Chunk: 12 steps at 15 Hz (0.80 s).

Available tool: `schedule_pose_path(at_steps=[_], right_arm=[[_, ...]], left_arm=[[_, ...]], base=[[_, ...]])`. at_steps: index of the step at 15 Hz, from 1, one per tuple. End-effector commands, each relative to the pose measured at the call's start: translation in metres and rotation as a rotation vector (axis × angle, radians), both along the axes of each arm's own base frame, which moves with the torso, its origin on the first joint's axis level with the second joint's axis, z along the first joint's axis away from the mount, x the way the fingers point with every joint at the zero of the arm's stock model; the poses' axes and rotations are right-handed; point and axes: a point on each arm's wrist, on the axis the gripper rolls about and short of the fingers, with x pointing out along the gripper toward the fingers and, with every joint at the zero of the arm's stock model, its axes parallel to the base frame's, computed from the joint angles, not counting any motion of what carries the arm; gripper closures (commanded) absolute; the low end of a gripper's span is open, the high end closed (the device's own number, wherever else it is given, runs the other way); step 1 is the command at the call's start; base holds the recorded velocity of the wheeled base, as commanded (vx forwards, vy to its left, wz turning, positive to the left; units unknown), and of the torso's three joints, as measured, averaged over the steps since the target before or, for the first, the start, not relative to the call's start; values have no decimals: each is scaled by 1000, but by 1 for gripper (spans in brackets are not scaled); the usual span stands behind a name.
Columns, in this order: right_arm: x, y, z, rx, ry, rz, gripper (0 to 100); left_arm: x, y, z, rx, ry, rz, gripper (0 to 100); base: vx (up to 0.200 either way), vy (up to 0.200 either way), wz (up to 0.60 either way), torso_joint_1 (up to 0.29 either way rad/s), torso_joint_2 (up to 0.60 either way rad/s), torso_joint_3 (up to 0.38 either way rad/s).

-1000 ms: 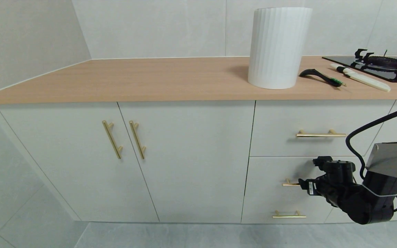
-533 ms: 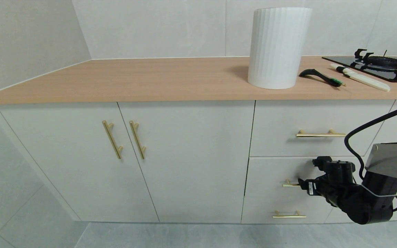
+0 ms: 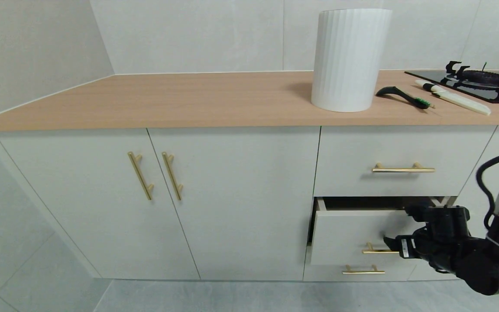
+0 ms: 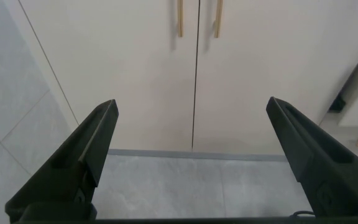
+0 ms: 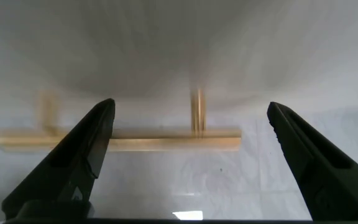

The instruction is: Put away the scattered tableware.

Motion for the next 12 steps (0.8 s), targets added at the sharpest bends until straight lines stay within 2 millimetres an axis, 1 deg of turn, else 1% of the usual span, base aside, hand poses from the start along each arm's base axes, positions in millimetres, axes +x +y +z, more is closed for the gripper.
schedule_pose_path(at_steps=[1, 3, 4, 5, 6, 9, 10, 12], right_arm=[[-31, 1, 83, 45, -119, 56, 0], [-50, 2, 132, 89, -113, 109, 0], [-53, 2, 141, 97, -112, 111, 0], [-57, 2, 161, 132, -96, 93, 0], [-54, 2, 165, 137, -85, 89, 0], [-30, 3, 147, 143, -26, 74, 0], [-21, 4, 134, 144, 15, 66, 0], [-8, 4, 116, 142, 42, 63, 0]], left_arm=[[0, 0, 0, 0, 0, 0, 0], [0, 0, 0, -2, -1, 0, 0], [0, 0, 0, 0, 0, 0, 0], [0, 0, 0, -2, -1, 0, 0], [0, 0, 0, 0, -1, 0, 0], [0, 0, 0, -2, -1, 0, 0], [0, 0, 0, -2, 0, 0, 0], [0, 0, 0, -2, 0, 0, 0]], base=[[0, 0, 0, 0, 0, 0], [0, 0, 0, 0, 0, 0], [0, 0, 0, 0, 0, 0], [0, 0, 0, 0, 0, 0], [0, 0, 0, 0, 0, 0], [0, 0, 0, 0, 0, 0], [0, 0, 0, 0, 0, 0], [0, 0, 0, 0, 0, 0]])
